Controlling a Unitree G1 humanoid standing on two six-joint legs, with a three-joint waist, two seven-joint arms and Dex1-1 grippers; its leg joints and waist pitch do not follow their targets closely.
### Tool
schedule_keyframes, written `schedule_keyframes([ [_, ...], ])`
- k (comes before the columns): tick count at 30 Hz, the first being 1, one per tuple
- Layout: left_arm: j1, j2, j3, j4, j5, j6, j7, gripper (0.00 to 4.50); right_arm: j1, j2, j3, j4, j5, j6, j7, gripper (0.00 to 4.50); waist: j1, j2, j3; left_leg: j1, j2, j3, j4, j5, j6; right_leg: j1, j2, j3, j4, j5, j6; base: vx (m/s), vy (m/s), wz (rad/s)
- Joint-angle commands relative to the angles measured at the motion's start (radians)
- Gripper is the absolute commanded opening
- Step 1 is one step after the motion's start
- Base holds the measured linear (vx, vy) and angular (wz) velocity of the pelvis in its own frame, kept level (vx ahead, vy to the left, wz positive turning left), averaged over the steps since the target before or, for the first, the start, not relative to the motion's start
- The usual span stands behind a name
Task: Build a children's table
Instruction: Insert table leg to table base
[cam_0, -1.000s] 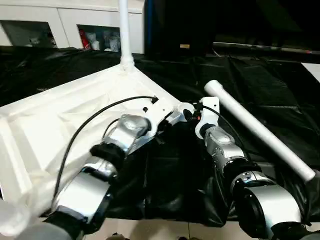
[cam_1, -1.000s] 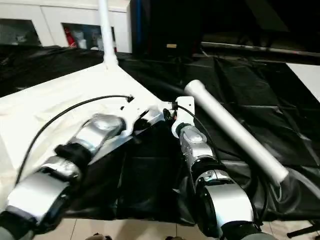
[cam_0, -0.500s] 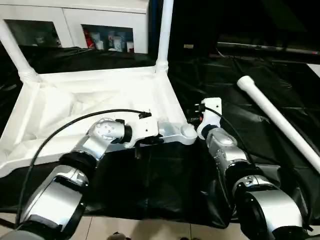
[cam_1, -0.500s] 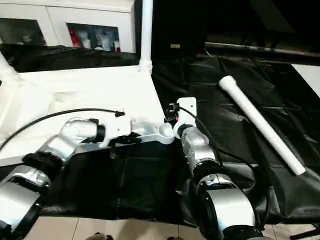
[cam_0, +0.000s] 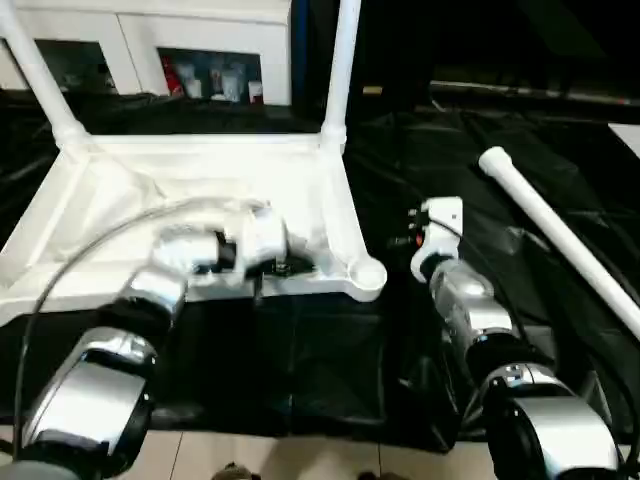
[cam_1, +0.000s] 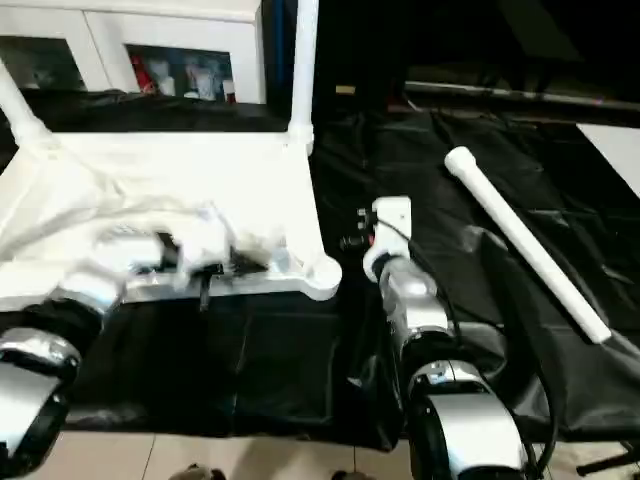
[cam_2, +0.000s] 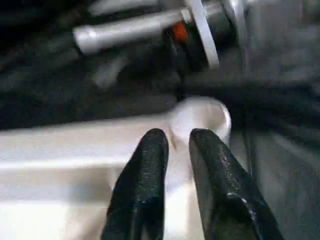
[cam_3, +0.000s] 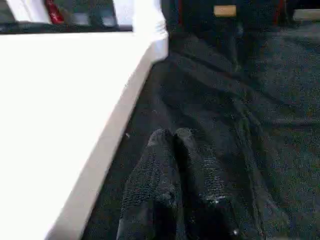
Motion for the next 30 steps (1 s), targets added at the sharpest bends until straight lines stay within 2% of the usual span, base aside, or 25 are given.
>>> schedule_keyframes([
  [1,0.026,0.005,0.025,-0.053,-0.054,0.056,-0.014,1.30,0.025,-0.010,0.011,-0.063,0.013,0.031,0.013,0.19,0.005,0.003,-0.072,0.012,0.029,-0.001,-0.058,-0.226,0.016,0.062,-0.055,0.050,-0.043,-0.168,-0.242,0.000,0.000,0.00],
  [3,0.043,0.003,0.052,-0.083,-0.076,0.089,0.012,1.39,0.043,-0.012,0.021,-0.104,0.010,0.044,0.019,0.19,0.003,0.007,-0.069,0.014,0.028,-0.002,-0.060,-0.257,-0.002,0.059,-0.053,0.051,-0.051,-0.244,-0.214,0.000,0.000,0.00],
  [5,0.087,-0.019,0.145,-0.139,-0.083,0.134,0.238,1.39,0.088,-0.028,0.049,-0.217,-0.009,0.107,0.027,0.19,-0.002,0.013,-0.069,0.013,0.031,-0.007,-0.060,-0.287,-0.014,0.060,-0.050,0.051,-0.052,-0.248,-0.195,0.000,0.000,0.00],
  [7,0.172,-0.067,0.232,-0.258,-0.065,0.215,0.511,1.39,0.125,-0.049,0.077,-0.332,-0.042,0.160,0.024,0.19,-0.008,0.007,-0.070,0.010,0.033,-0.012,-0.061,-0.290,-0.015,0.065,-0.049,0.051,-0.048,-0.223,-0.192,0.000,0.000,0.00],
  [8,0.225,-0.097,0.265,-0.333,-0.054,0.253,0.619,1.39,0.144,-0.064,0.095,-0.388,-0.065,0.165,0.029,0.19,-0.007,0.005,-0.069,0.013,0.024,-0.010,-0.058,-0.292,-0.003,0.060,-0.051,0.048,-0.062,-0.281,-0.169,0.000,0.000,0.00],
  [10,0.259,-0.114,0.276,-0.379,-0.048,0.245,0.651,1.39,0.156,-0.074,0.107,-0.421,-0.078,0.160,0.040,0.19,-0.008,0.000,-0.069,0.008,0.025,-0.011,-0.058,-0.266,0.002,0.060,-0.050,0.049,-0.067,-0.302,-0.144,0.000,0.000,0.00],
  [11,0.347,-0.166,0.308,-0.503,-0.022,0.270,0.750,1.39,0.196,-0.084,0.116,-0.509,-0.088,0.177,0.042,0.19,-0.007,0.004,-0.071,0.013,0.024,-0.011,-0.058,-0.262,0.006,0.055,-0.046,0.050,-0.067,-0.314,-0.135,0.000,0.000,0.00],
  [12,0.354,-0.174,0.314,-0.512,-0.019,0.277,0.766,1.39,0.199,-0.083,0.114,-0.515,-0.086,0.181,0.040,0.19,-0.013,0.003,-0.066,0.013,0.037,-0.019,-0.064,-0.273,-0.013,0.053,-0.028,0.041,-0.065,-0.286,-0.130,0.000,0.000,0.00],
  [13,0.387,-0.210,0.339,-0.559,-0.006,0.313,0.843,1.39,0.213,-0.078,0.104,-0.545,-0.076,0.200,0.028,0.19,-0.019,-0.006,-0.062,-0.020,0.031,-0.045,-0.077,-0.282,0.008,0.075,-0.028,0.013,-0.045,-0.256,-0.135,0.000,0.000,0.00],
  [14,0.417,-0.235,0.342,-0.604,0.027,0.334,0.913,1.39,0.231,-0.074,0.099,-0.577,-0.078,0.217,-0.001,0.19,-0.029,0.020,-0.073,-0.009,0.062,-0.106,-0.091,-0.336,0.058,0.075,-0.022,-0.023,-0.042,-0.174,-0.165,0.004,-0.053,0.39],
  [16,0.433,-0.253,0.339,-0.632,0.053,0.353,0.968,1.39,0.240,-0.070,0.095,-0.596,-0.078,0.232,-0.021,0.19,-0.055,0.036,-0.070,-0.016,0.101,-0.168,-0.116,-0.327,0.132,0.078,-0.004,-0.043,0.000,-0.099,-0.206,0.019,-0.073,0.49],
  [17,0.436,-0.271,0.324,-0.653,0.083,0.385,1.046,1.39,0.250,-0.059,0.097,-0.617,-0.079,0.256,-0.048,0.19,-0.078,0.053,-0.072,0.029,0.132,-0.247,-0.115,-0.302,0.264,0.033,0.017,-0.042,0.066,-0.173,-0.279,0.020,-0.144,0.64],
  [18,0.433,-0.275,0.315,-0.656,0.093,0.394,1.066,1.39,0.251,-0.054,0.099,-0.622,-0.081,0.262,-0.054,0.19,-0.083,0.047,-0.069,0.023,0.119,-0.258,-0.114,-0.274,0.300,0.030,0.016,-0.033,0.074,-0.183,-0.308,0.020,-0.144,0.64],
  [19,0.429,-0.278,0.304,-0.658,0.106,0.401,1.086,1.39,0.252,-0.049,0.102,-0.628,-0.082,0.269,-0.059,0.19,-0.078,0.045,-0.064,0.013,0.103,-0.260,-0.116,-0.268,0.321,0.030,0.013,-0.026,0.077,-0.186,-0.342,0.024,-0.196,0.64],
  [20,0.425,-0.282,0.285,-0.666,0.124,0.415,1.106,1.39,0.253,-0.043,0.106,-0.635,-0.089,0.278,-0.065,0.19,-0.066,0.023,-0.060,-0.036,0.024,-0.249,-0.108,-0.290,0.291,0.069,-0.005,-0.017,0.041,-0.205,-0.439,0.004,-0.227,0.63],
  [21,0.424,-0.285,0.279,-0.672,0.130,0.424,1.112,1.39,0.253,-0.041,0.108,-0.639,-0.092,0.283,-0.066,0.19,-0.057,0.014,-0.060,-0.051,-0.011,-0.233,-0.085,-0.300,0.246,0.079,-0.014,-0.016,0.009,-0.244,-0.463,0.004,-0.227,0.63],
  [22,0.422,-0.286,0.278,-0.672,0.133,0.427,1.115,1.39,0.252,-0.041,0.108,-0.638,-0.094,0.285,-0.067,0.19,-0.028,-0.025,-0.076,-0.072,-0.098,-0.128,0.129,-0.240,0.149,0.098,-0.089,-0.038,-0.107,-0.398,-0.481,-0.024,-0.247,0.57],
  [23,0.422,-0.288,0.277,-0.676,0.136,0.434,1.117,1.39,0.253,-0.041,0.109,-0.641,-0.097,0.287,-0.068,0.19,-0.013,-0.028,-0.078,-0.087,-0.093,-0.070,0.230,-0.227,0.146,0.118,-0.111,-0.045,-0.126,-0.435,-0.454,-0.024,-0.229,0.50],
  [24,0.421,-0.292,0.278,-0.683,0.143,0.444,1.123,1.39,0.254,-0.042,0.111,-0.645,-0.102,0.292,-0.069,0.19,-0.002,-0.022,-0.057,-0.095,-0.066,-0.046,0.253,-0.208,0.141,0.104,-0.117,-0.080,-0.120,-0.429,-0.343,-0.024,-0.229,0.50],
  [25,0.414,-0.293,0.278,-0.682,0.161,0.450,1.137,1.39,0.254,-0.043,0.111,-0.647,-0.109,0.296,-0.078,0.19,-0.011,-0.004,-0.048,-0.079,-0.016,-0.048,0.226,-0.251,0.149,0.114,-0.168,-0.108,-0.133,-0.484,-0.270,-0.016,-0.201,0.52],
  [26,0.413,-0.294,0.275,-0.687,0.170,0.456,1.148,1.39,0.255,-0.044,0.111,-0.652,-0.113,0.303,-0.085,0.19,-0.006,0.013,-0.055,-0.067,0.003,-0.052,0.192,-0.274,0.154,0.137,-0.169,-0.118,-0.134,-0.489,-0.226,-0.015,-0.207,0.67],
  [27,0.412,-0.296,0.274,-0.689,0.174,0.457,1.157,1.39,0.256,-0.044,0.111,-0.654,-0.115,0.306,-0.092,0.19,-0.013,0.045,-0.080,-0.043,0.062,-0.095,0.093,-0.207,0.187,0.174,-0.113,-0.164,-0.114,-0.353,-0.125,-0.015,-0.207,0.67],
  [28,0.413,-0.296,0.269,-0.693,0.179,0.456,1.169,1.39,0.257,-0.044,0.109,-0.655,-0.117,0.311,-0.102,0.19,-0.022,0.068,-0.093,-0.003,0.174,-0.216,0.003,-0.161,0.289,0.139,-0.040,-0.177,0.010,-0.246,-0.067,0.001,-0.245,0.65],
  [29,0.411,-0.300,0.268,-0.693,0.176,0.467,1.180,1.39,0.257,-0.041,0.101,-0.653,-0.116,0.319,-0.118,0.19,-0.077,0.053,-0.088,0.076,0.252,-0.316,-0.014,0.027,0.453,-0.031,0.000,-0.073,0.202,-0.339,-0.047,0.014,-0.248,0.51],
  [30,0.409,-0.300,0.263,-0.694,0.172,0.481,1.180,1.39,0.258,-0.034,0.084,-0.652,-0.105,0.331,-0.137,0.19,-0.058,0.041,-0.087,0.093,0.246,-0.233,0.023,0.220,0.453,-0.101,-0.024,0.012,0.244,-0.270,-0.054,0.014,-0.248,0.51],
])
